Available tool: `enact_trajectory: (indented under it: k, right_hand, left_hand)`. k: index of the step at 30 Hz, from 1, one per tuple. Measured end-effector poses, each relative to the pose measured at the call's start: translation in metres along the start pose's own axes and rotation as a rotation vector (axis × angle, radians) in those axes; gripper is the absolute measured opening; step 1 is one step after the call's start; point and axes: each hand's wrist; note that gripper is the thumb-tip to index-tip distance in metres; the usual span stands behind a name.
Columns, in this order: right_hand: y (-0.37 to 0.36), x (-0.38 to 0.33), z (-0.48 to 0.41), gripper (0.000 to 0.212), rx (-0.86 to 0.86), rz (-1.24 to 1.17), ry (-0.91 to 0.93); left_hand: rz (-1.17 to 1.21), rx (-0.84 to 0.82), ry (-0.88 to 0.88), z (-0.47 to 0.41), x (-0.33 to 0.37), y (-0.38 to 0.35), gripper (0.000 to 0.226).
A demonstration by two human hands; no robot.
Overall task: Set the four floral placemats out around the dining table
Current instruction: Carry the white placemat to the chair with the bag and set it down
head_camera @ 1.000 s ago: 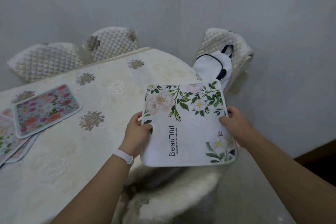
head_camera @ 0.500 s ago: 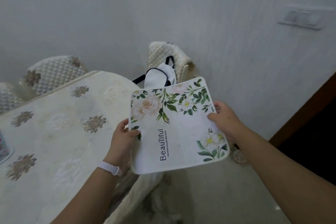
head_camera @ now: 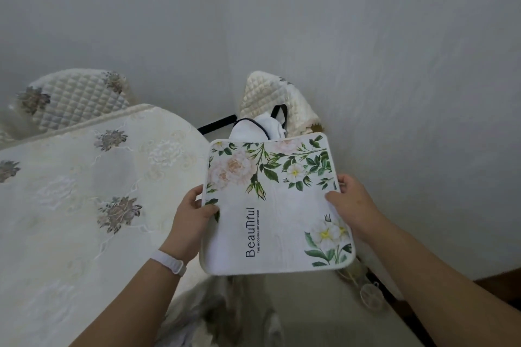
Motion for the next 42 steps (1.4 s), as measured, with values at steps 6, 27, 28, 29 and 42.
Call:
enact_trajectory:
  k: [6, 27, 28, 29, 42]
  right_hand:
    - [-0.018, -0.034, -0.086, 0.021, -0.059, 0.032, 0.029]
    - [-0.116, -0.098, -0.303, 0.036, -0.663, 0.079, 0.143]
    - [-0.122, -0.102, -0.307, 0.036, -0.687, 0.087, 0.149]
    - [-0.128, -0.107, -0.310, 0.036, -0.709, 0.098, 0.165]
    - [-0.199, -0.137, -0.303, 0.032, -0.849, 0.089, 0.193]
  left_hand:
    - [0.003, 0.050, 0.043, -0.069, 0.014, -0.032, 0.045]
    - [-0.028, 0.632, 0.187, -0.130, 0.062, -0.085, 0.036]
    - [-0.035, 0.659, 0.185, -0.128, 0.064, -0.086, 0.036]
    - [-0.048, 0.680, 0.183, -0.125, 0.067, -0.087, 0.035]
    - [-0.084, 0.807, 0.246, -0.139, 0.073, -0.045, 0.040]
Point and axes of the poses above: each hand's wrist, its own z-axis away from the middle knuckle, its own y-axis out of the back of the hand, x = y × z, and after that the axes turned 7 degrees about x, right-handed
